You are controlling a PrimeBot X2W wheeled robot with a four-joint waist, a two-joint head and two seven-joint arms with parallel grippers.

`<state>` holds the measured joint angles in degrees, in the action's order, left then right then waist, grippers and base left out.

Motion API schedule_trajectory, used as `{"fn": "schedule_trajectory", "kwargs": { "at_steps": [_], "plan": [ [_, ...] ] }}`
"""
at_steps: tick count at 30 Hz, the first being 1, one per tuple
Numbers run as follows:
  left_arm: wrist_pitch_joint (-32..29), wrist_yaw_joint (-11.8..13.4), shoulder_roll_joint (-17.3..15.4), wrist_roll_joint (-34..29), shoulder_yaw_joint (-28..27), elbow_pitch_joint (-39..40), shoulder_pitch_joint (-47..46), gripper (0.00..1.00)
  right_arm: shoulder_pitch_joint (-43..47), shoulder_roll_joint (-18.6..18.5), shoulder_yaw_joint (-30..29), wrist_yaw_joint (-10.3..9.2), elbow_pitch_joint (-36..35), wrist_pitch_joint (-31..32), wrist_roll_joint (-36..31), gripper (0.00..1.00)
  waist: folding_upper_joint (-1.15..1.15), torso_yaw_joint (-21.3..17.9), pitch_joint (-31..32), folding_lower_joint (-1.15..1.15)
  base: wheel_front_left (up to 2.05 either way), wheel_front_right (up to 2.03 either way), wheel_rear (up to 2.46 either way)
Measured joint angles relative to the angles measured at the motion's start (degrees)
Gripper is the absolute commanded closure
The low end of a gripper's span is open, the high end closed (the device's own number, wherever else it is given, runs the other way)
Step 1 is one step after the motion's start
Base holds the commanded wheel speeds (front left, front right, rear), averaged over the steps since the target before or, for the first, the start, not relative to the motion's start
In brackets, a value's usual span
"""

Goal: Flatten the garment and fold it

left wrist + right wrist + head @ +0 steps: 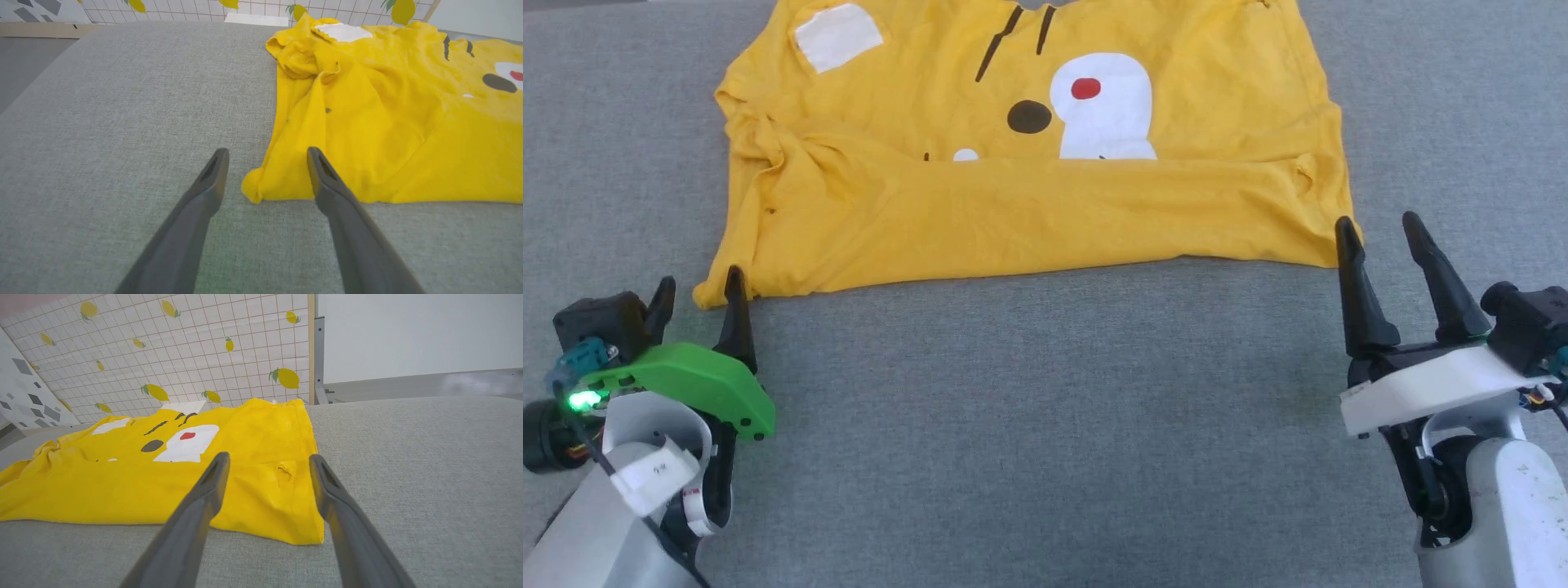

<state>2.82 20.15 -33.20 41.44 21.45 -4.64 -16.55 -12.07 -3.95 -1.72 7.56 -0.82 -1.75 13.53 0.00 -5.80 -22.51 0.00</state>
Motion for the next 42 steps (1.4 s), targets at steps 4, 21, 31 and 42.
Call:
{"fn": "schedule_trajectory", "kwargs": {
  "at_steps": [4,21,31,42],
  "plan": [
    [-5.4,2.4,0.8,2.6,-0.8,-2.7,-0.3,0.00,0.0,0.3,0.6,0.00,0.5,0.0,-0.5,0.00,0.00,-0.6,-0.2,0.00,0.00,0.00,0.00],
    [-20.5,1.5,-1.4,10.1,-0.6,-0.7,-4.2,1.00,-4.3,0.9,-2.0,0.00,4.2,6.0,-5.4,0.00,0.00,-1.2,-1.3,0.00,0.00,0.00,0.00],
    [-19.9,0.4,-1.2,9.5,0.6,-0.1,-5.2,1.00,-13.6,0.9,-6.0,0.00,15.0,31.6,-5.8,0.00,0.00,0.4,-2.0,0.00,0.00,0.00,0.00],
    [-13.2,-1.0,-0.5,5.7,1.6,-1.0,-5.5,1.00,-12.9,1.0,-6.2,0.00,6.7,43.8,-6.1,1.00,0.00,1.4,-1.5,0.00,0.00,0.00,0.00]
  ]
}}
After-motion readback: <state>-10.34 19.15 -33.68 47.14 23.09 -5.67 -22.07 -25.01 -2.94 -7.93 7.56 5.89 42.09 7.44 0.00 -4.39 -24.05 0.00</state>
